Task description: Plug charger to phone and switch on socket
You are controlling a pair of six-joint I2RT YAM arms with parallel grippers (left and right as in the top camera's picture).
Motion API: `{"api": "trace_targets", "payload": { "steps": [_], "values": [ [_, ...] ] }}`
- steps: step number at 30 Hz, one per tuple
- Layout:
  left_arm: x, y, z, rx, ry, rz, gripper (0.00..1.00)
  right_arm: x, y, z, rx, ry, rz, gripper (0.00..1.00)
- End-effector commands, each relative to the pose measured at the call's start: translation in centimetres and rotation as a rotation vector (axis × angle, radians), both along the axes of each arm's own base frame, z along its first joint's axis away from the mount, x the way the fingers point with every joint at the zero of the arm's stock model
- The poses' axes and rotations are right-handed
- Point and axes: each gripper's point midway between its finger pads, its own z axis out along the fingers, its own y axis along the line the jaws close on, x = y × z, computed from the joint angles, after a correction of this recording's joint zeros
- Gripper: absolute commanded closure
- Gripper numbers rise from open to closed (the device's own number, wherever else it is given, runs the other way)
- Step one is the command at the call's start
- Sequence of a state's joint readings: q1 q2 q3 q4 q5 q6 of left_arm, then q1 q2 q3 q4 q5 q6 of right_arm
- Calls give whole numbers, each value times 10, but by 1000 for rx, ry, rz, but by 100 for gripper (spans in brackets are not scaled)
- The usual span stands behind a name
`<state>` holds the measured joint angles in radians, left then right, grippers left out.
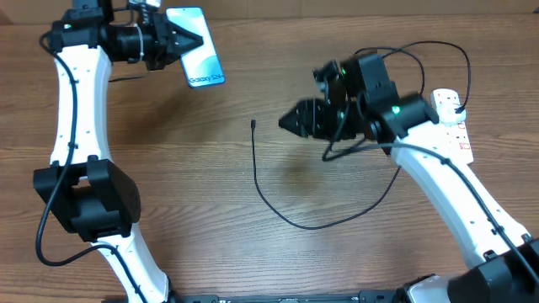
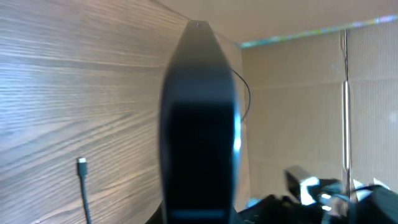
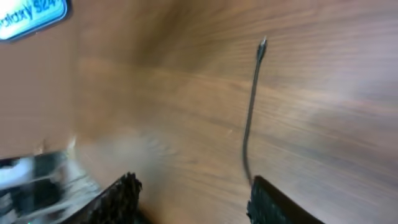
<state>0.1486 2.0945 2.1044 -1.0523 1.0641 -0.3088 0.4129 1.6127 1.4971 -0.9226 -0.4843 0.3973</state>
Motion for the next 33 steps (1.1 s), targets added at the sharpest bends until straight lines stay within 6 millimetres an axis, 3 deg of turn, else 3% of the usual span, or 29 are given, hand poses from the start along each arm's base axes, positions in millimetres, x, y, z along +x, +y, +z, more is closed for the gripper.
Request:
{"api": "trace_targets", "payload": {
  "steps": [1,4,9,15,19,25,33],
  "values": [
    [-3,20,15,6,-17,48,96,27,5,0,-188,-110,-4,41],
    [-4,35,4,48,29,96,96,35,22,-20,-274,-123,14,41],
    [-8,44,-8,99,78,128,96,42,48,-75,-406,-121,40,45],
    [-8,44,-9,104,83,130,96,50,68,-144,-505,-93,57,46],
    [-9,43,-9,103,85,129,96,47,69,-183,-543,-27,57,48],
    [-10,43,-10,108,83,121,96,37,61,-218,-601,49,78,50],
    [-11,42,-10,111,83,115,96,32,66,-222,-572,80,72,50]
  ]
}}
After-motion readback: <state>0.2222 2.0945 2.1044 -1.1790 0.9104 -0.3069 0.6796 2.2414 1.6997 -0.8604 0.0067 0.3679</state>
